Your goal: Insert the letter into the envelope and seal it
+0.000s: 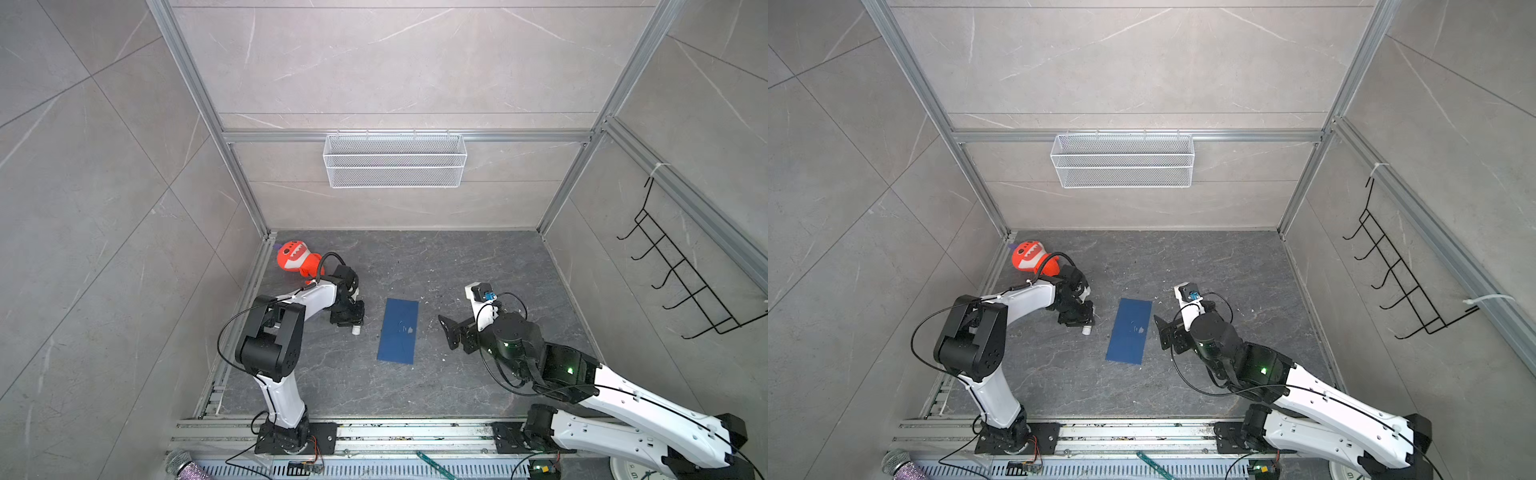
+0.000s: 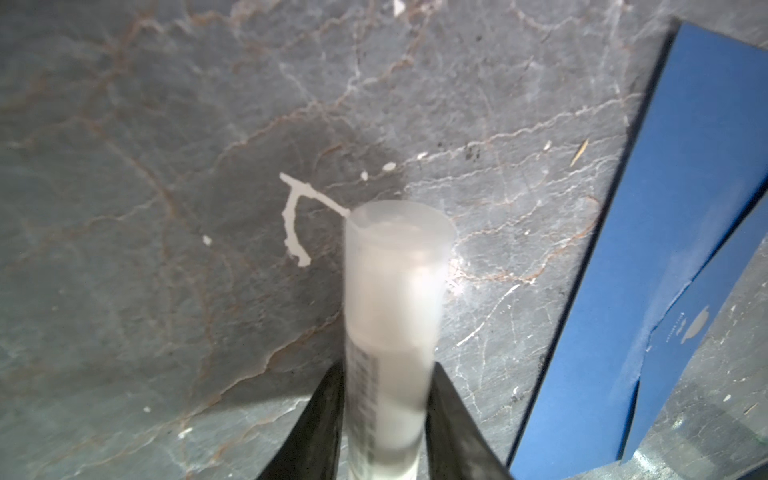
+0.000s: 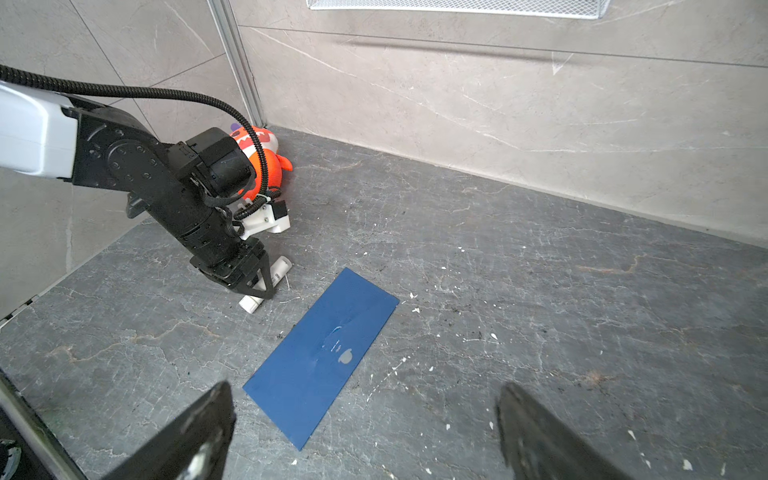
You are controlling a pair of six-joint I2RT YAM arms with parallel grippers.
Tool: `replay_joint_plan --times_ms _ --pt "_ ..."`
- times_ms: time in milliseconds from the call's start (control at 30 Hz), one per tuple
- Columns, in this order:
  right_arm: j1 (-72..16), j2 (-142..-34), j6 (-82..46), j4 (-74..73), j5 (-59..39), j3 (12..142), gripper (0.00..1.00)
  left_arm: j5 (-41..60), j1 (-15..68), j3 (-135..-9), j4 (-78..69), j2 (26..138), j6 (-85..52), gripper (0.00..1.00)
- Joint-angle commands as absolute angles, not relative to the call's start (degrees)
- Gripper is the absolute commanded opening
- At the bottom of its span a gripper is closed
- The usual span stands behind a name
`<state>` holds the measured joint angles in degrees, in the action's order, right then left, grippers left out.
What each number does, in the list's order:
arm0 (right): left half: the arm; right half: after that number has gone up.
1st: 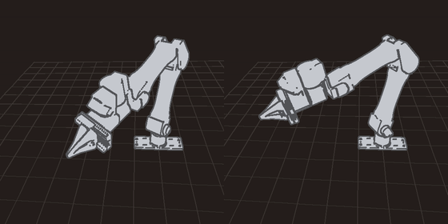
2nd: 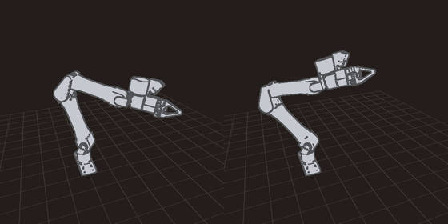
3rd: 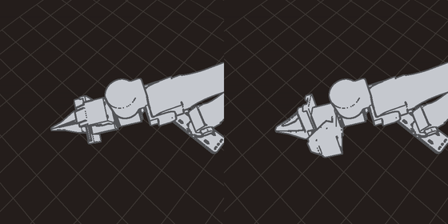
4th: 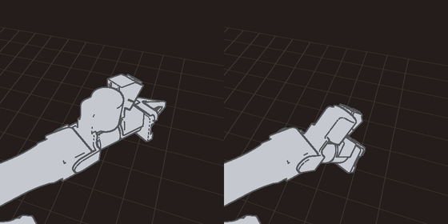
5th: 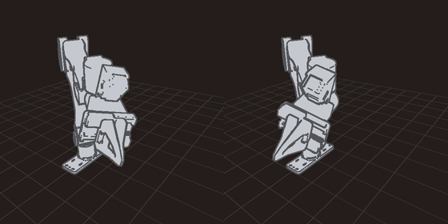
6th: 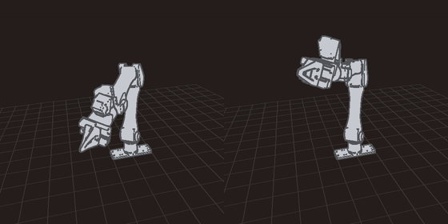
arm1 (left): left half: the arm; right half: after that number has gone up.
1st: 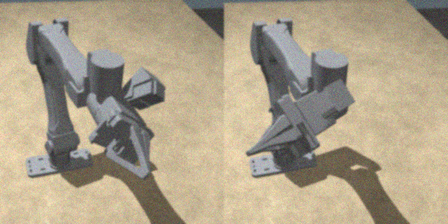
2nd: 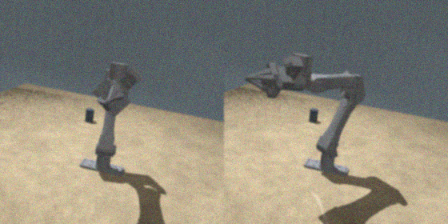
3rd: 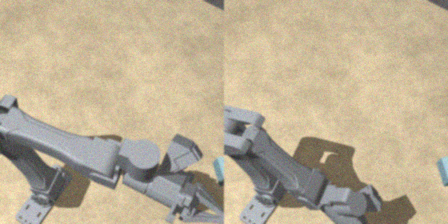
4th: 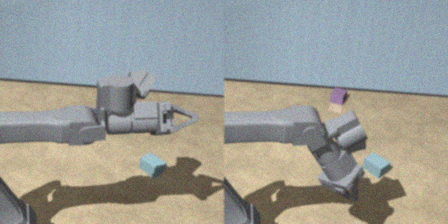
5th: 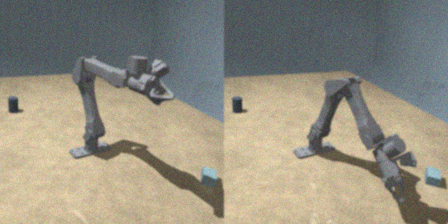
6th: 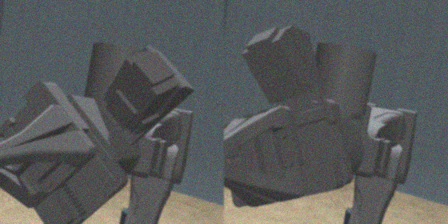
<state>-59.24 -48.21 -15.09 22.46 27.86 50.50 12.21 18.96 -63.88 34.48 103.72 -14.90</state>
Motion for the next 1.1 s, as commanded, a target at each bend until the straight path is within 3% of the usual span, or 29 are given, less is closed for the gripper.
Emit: replay_joint_plan --times_ms 0,533,767,933,1067 --pt "-59.33 -47.47 -16.19 23.29 27.87 50.72 0.99 13.77 18.68 -63.38 33.69 104.77 -15.74 0.38" --pt "-59.33 -46.86 -16.17 23.47 27.73 50.56 0.99 13.91 18.71 -62.58 31.98 102.23 -16.77 0.45" --pt "-59.02 -46.26 -16.11 22.23 29.20 49.50 0.99 9.41 18.63 -62.57 32.75 90.34 -15.83 0.63" --pt "-55.46 -44.88 -15.67 20.69 30.05 47.13 0.99 0.47 18.61 -58.38 29.50 73.58 -14.09 0.81" --pt "-47.16 -44.30 -16.66 18.63 29.62 43.53 0.99 -9.64 18.42 -47.87 19.70 57.69 -12.48 0.97"
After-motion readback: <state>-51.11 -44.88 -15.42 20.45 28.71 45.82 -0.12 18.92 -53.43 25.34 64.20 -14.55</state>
